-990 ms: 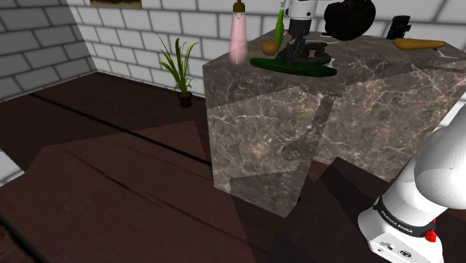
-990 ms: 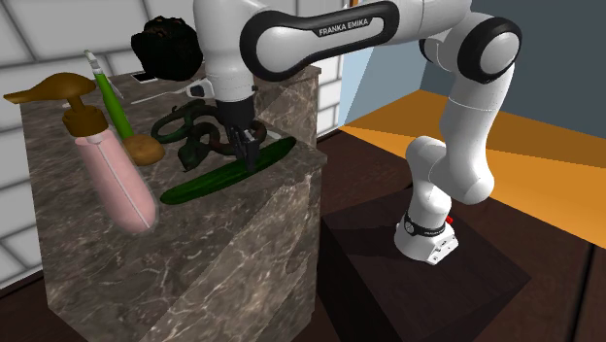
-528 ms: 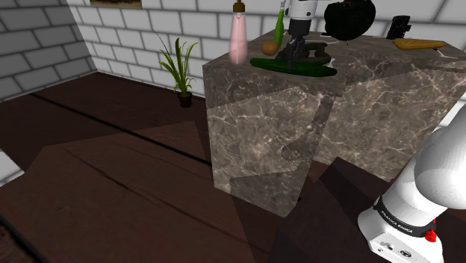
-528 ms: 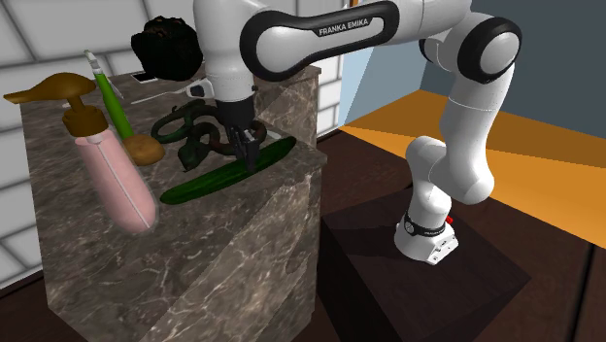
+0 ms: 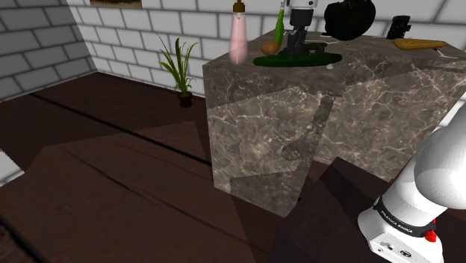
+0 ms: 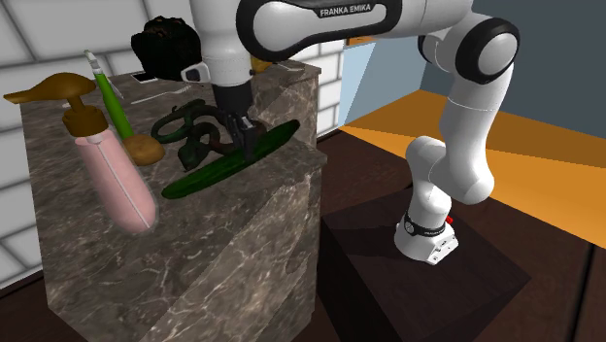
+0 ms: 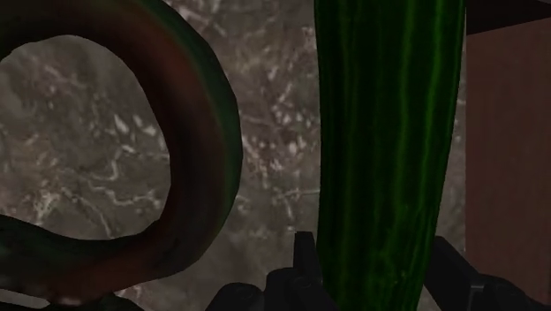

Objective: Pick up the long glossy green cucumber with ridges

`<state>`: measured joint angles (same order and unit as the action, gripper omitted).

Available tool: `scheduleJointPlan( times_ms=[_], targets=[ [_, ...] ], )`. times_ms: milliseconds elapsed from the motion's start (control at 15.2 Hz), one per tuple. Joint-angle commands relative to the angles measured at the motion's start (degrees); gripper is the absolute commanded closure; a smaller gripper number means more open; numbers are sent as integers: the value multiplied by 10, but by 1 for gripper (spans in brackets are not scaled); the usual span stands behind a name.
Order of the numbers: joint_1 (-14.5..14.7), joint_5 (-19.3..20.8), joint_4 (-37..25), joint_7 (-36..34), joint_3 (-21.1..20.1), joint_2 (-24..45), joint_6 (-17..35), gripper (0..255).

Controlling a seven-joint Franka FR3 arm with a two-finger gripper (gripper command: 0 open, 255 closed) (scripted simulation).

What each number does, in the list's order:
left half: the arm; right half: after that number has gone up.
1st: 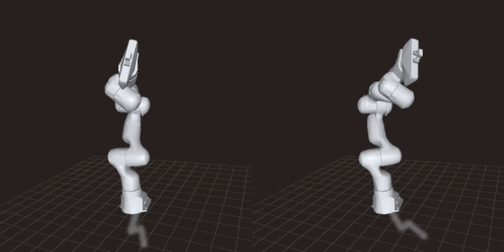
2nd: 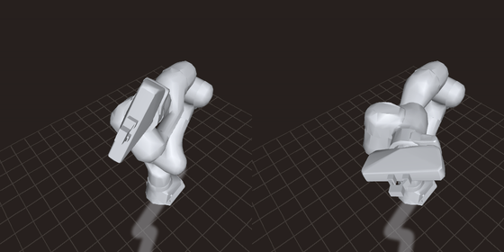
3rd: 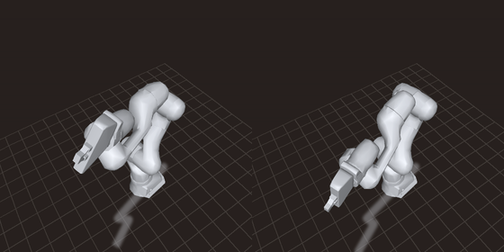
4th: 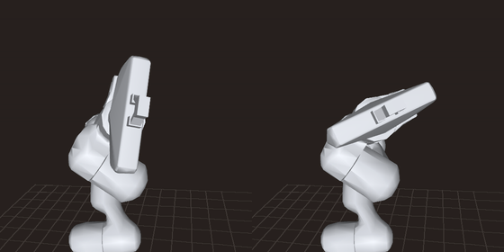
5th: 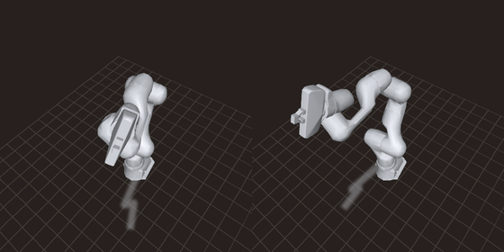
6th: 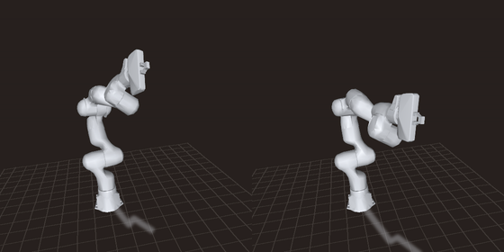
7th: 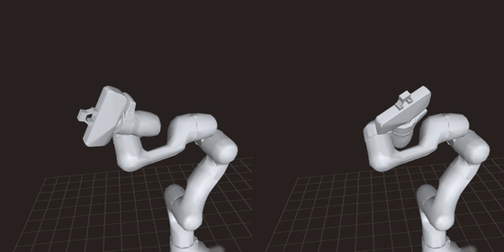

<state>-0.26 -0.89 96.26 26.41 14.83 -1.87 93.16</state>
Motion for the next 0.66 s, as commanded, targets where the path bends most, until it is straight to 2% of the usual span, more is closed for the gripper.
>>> scheduleJointPlan(
  times_ms=[0,462,594],
  targets=[
    [0,-1,-18,1,0,2,-16,255],
    [-2,-5,-92,2,2,18,-74,255],
    [-2,-5,-94,2,2,19,-75,255]
  ],
)
